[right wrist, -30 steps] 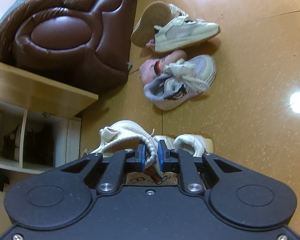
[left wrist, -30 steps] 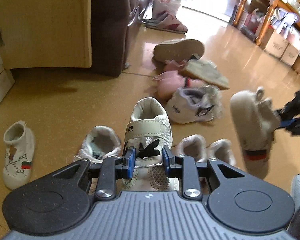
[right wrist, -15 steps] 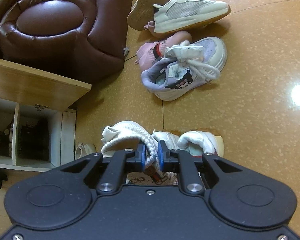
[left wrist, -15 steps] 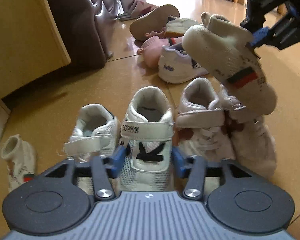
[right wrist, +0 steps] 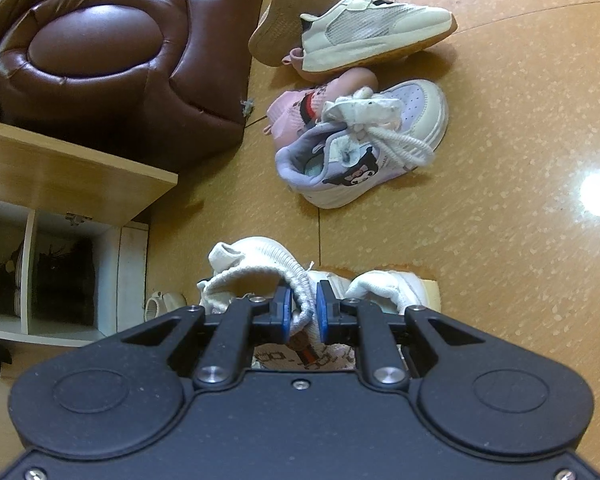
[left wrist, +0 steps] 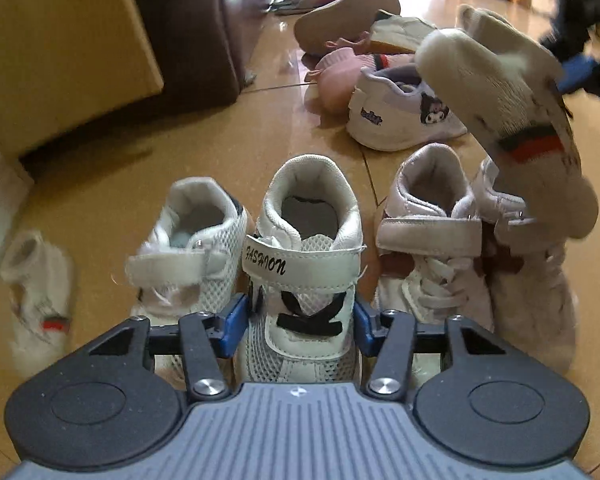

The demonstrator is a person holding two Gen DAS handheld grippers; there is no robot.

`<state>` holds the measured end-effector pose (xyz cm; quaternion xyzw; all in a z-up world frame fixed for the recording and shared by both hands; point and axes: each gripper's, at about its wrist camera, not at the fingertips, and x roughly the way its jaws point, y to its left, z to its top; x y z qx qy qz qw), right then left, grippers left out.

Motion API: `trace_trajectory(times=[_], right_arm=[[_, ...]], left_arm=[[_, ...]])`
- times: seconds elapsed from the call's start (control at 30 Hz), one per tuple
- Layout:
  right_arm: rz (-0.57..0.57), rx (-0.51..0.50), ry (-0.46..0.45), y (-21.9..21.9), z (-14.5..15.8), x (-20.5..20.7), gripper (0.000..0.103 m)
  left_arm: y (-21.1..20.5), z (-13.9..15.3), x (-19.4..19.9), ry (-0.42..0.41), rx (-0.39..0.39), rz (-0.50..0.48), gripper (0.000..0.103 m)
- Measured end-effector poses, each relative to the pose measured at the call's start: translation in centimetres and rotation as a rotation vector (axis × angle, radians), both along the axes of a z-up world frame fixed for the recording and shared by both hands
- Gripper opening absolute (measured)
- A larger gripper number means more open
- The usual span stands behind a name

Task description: Organize scattered shoes

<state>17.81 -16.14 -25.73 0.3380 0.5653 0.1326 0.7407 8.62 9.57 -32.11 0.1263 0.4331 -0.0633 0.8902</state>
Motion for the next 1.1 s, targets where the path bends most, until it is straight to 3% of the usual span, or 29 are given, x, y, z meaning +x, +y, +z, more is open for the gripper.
trace_trajectory(times=[0.07, 0.13, 0.2, 0.3, 0.57, 0.9, 1.1], right_arm=[[0.001, -0.001, -0.001, 0.1, 0.0, 0.0, 0.014], [0.007, -0.001, -0.002, 0.3, 0.1, 0.0, 0.014], [0.010, -0.001, -0.003, 0.4, 0.2, 0.1, 0.014], [0.002, 0.002, -0.008, 0.4, 0.5, 0.2, 0.014], [-0.015, 0.038, -0.041, 0.7, 2.2, 0.2, 0.014], [-0.037, 0.034, -0.049, -0.4, 2.3, 0.1, 0.014], [-0.074, 0.046, -0.054, -1.4, 2.4, 0.7, 0.014]], left_arm=[[0.1, 0.0, 0.0, -0.013, -0.007, 0.009, 0.055], [1.2, 0.0, 0.1, 0.019, -0.079, 0.047, 0.065], [2.0, 0.7, -0.9, 0.001, -0.120, 0.046, 0.069], [2.8, 1.3, -2.8, 0.008, -0.104, 0.018, 0.069], [4.7, 0.2, -6.0, 0.090, -0.127, 0.091, 0.069], [5.0, 1.2, -4.5, 0.033, -0.231, 0.176, 0.069], [3.7, 2.0, -2.1, 0.006, -0.254, 0.134, 0.069]])
